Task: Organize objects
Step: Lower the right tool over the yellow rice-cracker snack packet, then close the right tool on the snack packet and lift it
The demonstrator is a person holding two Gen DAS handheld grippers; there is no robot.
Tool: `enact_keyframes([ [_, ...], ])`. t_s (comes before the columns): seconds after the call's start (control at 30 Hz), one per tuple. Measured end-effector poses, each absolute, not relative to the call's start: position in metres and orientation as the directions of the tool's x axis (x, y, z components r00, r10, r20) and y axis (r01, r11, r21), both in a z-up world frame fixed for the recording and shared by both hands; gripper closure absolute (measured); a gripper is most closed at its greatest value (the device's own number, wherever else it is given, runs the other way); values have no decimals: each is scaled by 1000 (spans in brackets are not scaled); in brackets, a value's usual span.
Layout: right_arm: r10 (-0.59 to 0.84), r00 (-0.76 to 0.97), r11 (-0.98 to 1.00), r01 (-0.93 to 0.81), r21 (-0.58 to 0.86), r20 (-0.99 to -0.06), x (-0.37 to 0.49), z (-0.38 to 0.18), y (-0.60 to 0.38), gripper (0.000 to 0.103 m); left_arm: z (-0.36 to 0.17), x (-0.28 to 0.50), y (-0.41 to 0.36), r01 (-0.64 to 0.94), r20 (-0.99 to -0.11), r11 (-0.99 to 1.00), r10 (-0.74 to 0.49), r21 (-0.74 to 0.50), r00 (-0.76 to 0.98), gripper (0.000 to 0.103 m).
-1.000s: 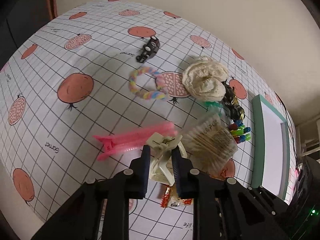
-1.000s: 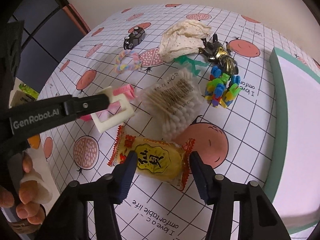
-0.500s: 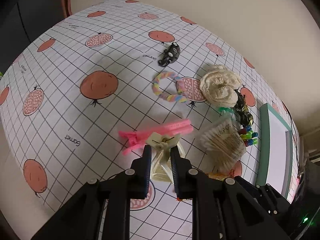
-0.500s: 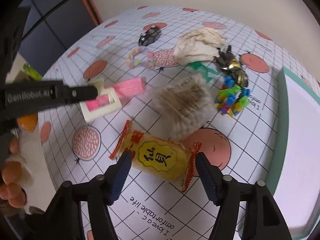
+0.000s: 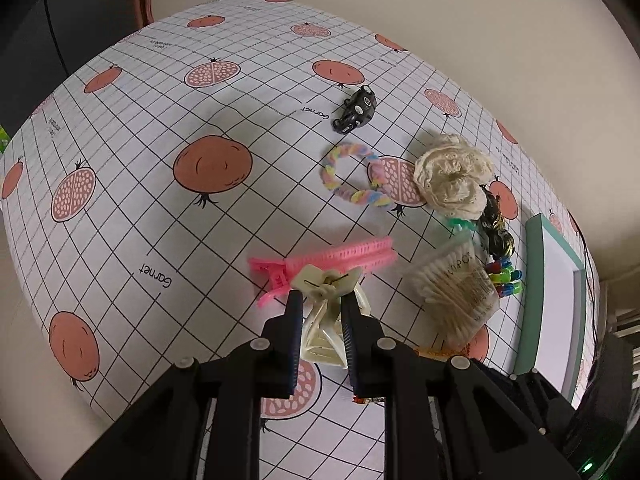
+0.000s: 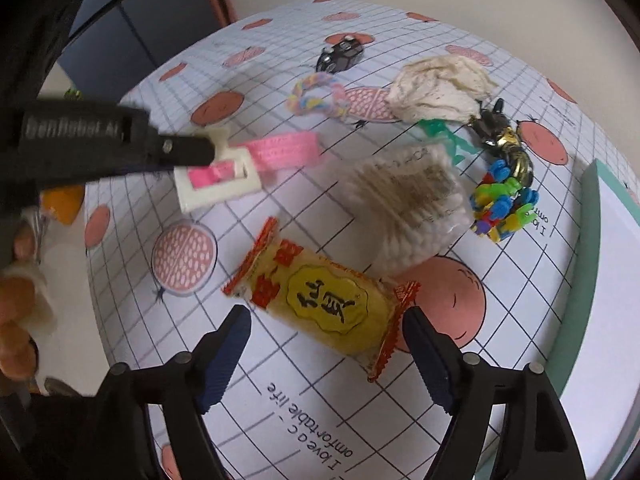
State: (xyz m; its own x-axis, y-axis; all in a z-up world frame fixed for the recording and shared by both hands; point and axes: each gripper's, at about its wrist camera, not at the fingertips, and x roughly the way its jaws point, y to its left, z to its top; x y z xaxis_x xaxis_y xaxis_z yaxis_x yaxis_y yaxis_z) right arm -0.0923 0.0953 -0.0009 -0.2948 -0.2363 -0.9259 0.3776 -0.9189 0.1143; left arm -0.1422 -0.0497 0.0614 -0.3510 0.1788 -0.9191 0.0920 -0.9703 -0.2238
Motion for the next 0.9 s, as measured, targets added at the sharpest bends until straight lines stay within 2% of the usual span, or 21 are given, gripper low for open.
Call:
enact_keyframes([
  [0.1, -180, -306, -923, 381, 53, -935, -93, -7, 94, 22, 61, -142, -51, 93, -921, -971, 175, -220, -348, 83],
  [0.33, -145, -361, -939, 342, 14, -921, -102, -8, 89, 22, 58, -141, -52, 98, -927, -973, 166, -210, -335, 83],
  [0.6, -170, -384, -948, 315, 44, -907, -111, -5, 79, 22, 57, -142, -56, 112, -927, -970, 168, -216, -335, 83],
  [0.9, -279, -283, -922, 345, 175, -917, -109, -3, 75, 22, 57, -143, -65, 127, -927, -971, 149, -203, -344, 83],
])
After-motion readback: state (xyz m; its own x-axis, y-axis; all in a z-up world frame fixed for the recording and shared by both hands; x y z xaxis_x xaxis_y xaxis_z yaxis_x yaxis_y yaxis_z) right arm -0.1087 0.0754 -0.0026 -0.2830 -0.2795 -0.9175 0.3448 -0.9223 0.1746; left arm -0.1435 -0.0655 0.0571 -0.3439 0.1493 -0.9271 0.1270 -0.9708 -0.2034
